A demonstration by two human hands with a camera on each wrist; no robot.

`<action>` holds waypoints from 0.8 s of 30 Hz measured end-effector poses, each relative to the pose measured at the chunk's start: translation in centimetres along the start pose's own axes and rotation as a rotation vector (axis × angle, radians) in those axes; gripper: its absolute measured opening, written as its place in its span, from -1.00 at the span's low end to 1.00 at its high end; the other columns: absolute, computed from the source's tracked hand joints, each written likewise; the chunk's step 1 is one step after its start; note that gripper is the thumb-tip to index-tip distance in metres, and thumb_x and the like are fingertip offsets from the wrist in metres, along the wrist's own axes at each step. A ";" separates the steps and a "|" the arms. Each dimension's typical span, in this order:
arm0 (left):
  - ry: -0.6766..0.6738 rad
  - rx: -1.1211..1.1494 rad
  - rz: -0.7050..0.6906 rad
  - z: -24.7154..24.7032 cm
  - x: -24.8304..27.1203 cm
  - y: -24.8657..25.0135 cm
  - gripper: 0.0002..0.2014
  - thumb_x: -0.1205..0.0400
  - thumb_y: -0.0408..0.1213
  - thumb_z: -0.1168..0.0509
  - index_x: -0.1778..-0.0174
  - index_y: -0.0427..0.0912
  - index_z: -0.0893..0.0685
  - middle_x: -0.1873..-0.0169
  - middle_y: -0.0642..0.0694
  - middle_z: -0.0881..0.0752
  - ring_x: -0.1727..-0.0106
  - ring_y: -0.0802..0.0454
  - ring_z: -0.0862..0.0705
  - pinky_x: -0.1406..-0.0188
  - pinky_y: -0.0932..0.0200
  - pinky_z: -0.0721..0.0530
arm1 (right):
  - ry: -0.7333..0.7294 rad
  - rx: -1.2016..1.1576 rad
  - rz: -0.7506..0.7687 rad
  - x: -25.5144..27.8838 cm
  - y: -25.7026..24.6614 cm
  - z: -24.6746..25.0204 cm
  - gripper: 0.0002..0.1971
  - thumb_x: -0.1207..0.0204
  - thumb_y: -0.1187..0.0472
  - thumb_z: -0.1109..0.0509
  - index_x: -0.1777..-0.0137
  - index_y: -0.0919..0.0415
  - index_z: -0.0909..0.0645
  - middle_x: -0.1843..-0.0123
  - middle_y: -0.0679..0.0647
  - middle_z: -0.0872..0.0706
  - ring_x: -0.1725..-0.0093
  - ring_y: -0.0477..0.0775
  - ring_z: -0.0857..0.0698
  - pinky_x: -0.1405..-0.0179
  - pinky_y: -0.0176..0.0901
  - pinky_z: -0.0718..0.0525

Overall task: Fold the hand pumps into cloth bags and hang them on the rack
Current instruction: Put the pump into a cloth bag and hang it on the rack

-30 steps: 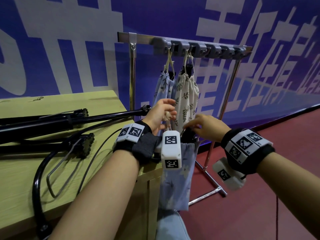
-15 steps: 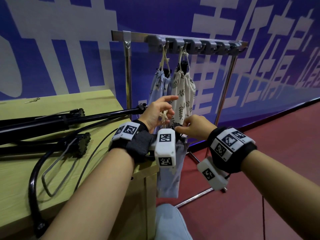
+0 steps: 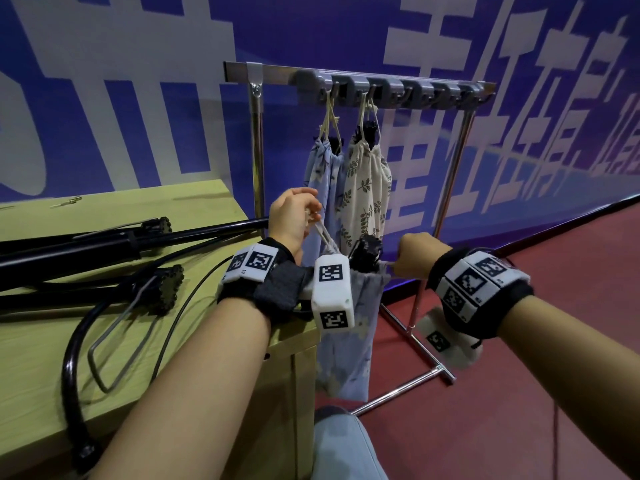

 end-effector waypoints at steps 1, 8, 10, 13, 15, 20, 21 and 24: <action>0.008 0.036 0.008 0.1 0.0 0.0 -0.78 -0.55 -0.54 -0.14 0.27 -0.16 -0.57 0.56 -0.02 -0.57 0.56 0.15 -0.49 0.55 0.32 -0.42 | -0.004 -0.026 -0.028 -0.2 0.3 0.0 -0.58 -0.60 0.17 -0.27 0.48 0.23 -0.26 0.48 0.12 -0.35 0.49 0.09 -0.36 0.56 -0.21 -0.32; -0.190 0.078 0.117 -0.9 0.3 -0.4 -0.67 -0.54 -0.68 -0.02 0.09 -0.15 -0.49 0.21 -0.15 -0.61 0.47 0.07 -0.52 0.43 0.18 -0.66 | -0.089 -1.609 -0.112 -1.3 1.4 0.0 -0.72 -0.57 0.31 -0.06 0.37 0.20 -0.44 0.64 -0.03 -0.37 0.63 -0.05 -0.47 0.59 -0.37 -0.51; -0.202 0.083 0.065 -1.0 0.5 -0.1 -0.60 -0.55 -0.75 0.01 0.07 -0.13 -0.49 0.13 -0.17 -0.66 0.38 0.04 -0.61 0.42 0.18 -0.71 | -0.012 -1.742 -0.046 -1.1 1.5 0.6 -0.71 -0.52 0.43 0.00 0.21 0.28 -0.56 0.62 -0.01 -0.52 0.49 -0.01 -0.65 0.40 -0.26 -0.65; -0.185 0.102 0.000 -0.7 0.7 0.1 -0.67 -0.59 -0.71 -0.14 0.11 -0.14 -0.56 0.16 -0.14 -0.72 0.27 0.06 -0.68 0.54 0.21 -0.72 | 0.104 -1.710 0.056 -1.1 1.5 0.8 -0.58 -0.46 0.64 0.03 0.03 0.30 -0.62 0.27 0.06 -0.73 0.45 -0.04 -0.70 0.50 -0.33 -0.64; -0.191 0.122 -0.013 -0.6 0.8 0.1 -0.72 -0.56 -0.66 -0.25 0.12 -0.14 -0.60 0.17 -0.12 -0.74 0.28 0.08 -0.71 0.56 0.25 -0.69 | 0.150 -1.631 0.094 -1.0 1.1 0.3 -0.60 -0.52 0.63 -0.08 -0.10 0.27 -0.63 0.07 0.06 -0.74 0.49 -0.11 -0.68 0.53 -0.41 -0.62; -0.148 0.045 -0.066 -0.4 0.4 0.0 -0.78 -0.53 -0.49 -0.39 0.11 -0.05 -0.60 0.13 -0.11 -0.74 0.21 0.09 -0.70 0.30 0.14 -0.70 | 0.169 -1.616 0.102 -1.0 0.3 -0.3 -0.79 -0.61 0.32 -0.30 -0.21 0.29 -0.61 0.11 0.08 -0.70 0.62 -0.16 -0.56 0.59 -0.41 -0.59; -0.146 0.009 -0.067 -0.5 0.4 -0.1 -0.81 -0.54 -0.44 -0.40 0.12 -0.04 -0.60 0.10 -0.13 -0.74 0.18 0.08 -0.68 0.26 0.13 -0.65 | 0.163 -1.613 0.086 -1.0 0.2 -0.3 -0.78 -0.61 0.27 -0.31 -0.21 0.31 -0.62 0.10 0.09 -0.71 0.64 -0.16 -0.54 0.61 -0.40 -0.58; -0.198 -0.083 -0.005 -0.9 0.5 -0.3 -0.92 -0.66 -0.28 -0.28 0.11 0.00 -0.58 0.06 -0.06 -0.73 0.15 0.10 -0.64 0.21 0.16 -0.51 | 0.203 -1.571 0.080 -1.0 0.0 -0.3 -0.75 -0.62 0.20 -0.31 -0.17 0.34 -0.64 0.09 0.10 -0.74 0.69 -0.17 -0.47 0.66 -0.40 -0.52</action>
Point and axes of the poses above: each hand's wrist, its own x-axis away from the middle knuckle, its own z-axis out of the back of the hand, y = z × x, the point moved 3 cm from there along -x, towards the middle knuckle
